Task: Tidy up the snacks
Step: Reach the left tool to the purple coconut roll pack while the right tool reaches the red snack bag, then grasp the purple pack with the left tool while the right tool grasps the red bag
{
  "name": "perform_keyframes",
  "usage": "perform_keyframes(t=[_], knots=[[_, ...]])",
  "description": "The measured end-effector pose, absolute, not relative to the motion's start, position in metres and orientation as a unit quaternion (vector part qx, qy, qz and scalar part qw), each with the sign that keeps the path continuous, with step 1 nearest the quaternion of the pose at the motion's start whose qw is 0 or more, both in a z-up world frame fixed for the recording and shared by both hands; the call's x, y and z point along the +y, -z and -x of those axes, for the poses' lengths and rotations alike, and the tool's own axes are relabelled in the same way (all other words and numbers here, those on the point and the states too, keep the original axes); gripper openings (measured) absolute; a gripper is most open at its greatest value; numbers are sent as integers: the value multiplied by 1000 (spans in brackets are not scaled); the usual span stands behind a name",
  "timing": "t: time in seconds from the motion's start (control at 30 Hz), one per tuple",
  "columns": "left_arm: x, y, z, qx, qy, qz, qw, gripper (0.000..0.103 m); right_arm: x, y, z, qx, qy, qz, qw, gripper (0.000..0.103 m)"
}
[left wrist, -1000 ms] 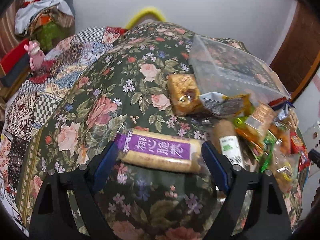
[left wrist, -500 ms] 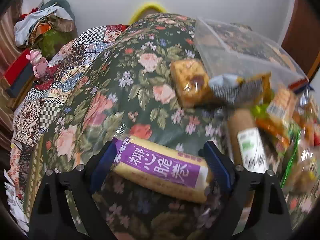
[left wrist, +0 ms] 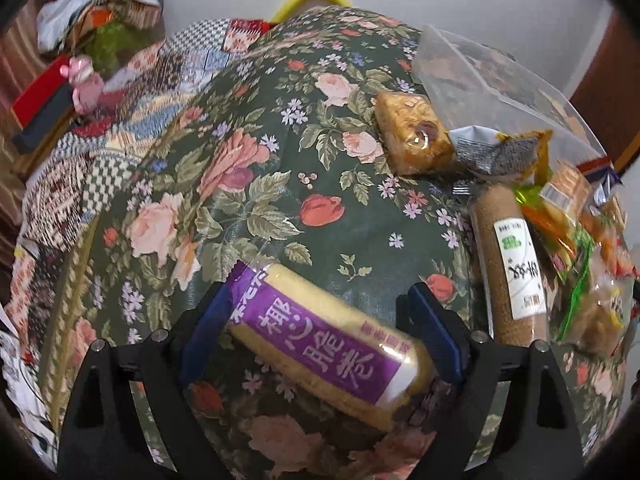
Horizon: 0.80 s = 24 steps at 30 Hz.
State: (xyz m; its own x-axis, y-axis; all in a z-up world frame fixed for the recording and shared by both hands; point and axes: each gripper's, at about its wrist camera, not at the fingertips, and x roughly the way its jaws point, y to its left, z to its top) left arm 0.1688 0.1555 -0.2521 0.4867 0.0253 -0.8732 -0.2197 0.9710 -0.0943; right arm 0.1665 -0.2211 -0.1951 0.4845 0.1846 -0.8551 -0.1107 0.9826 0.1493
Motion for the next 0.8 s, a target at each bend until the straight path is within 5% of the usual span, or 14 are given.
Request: perform_keyframes(t=[0.3,0.47,0.6,0.8], knots=[[160,261,-163,495,-88,106,858,88,-211,216,-176,501,-51,15,864,81],[159,253,-155,485,-75,115,864,60,-218,213,-173,496,-46,5,867,64],[146,243,-160,477,-44,106,871,39,-222,210,-169,492,-47,-4,869,64],[123,232,-163,477,-31,73,875,39,-224,203,-161,485,-50,-12,873,64]])
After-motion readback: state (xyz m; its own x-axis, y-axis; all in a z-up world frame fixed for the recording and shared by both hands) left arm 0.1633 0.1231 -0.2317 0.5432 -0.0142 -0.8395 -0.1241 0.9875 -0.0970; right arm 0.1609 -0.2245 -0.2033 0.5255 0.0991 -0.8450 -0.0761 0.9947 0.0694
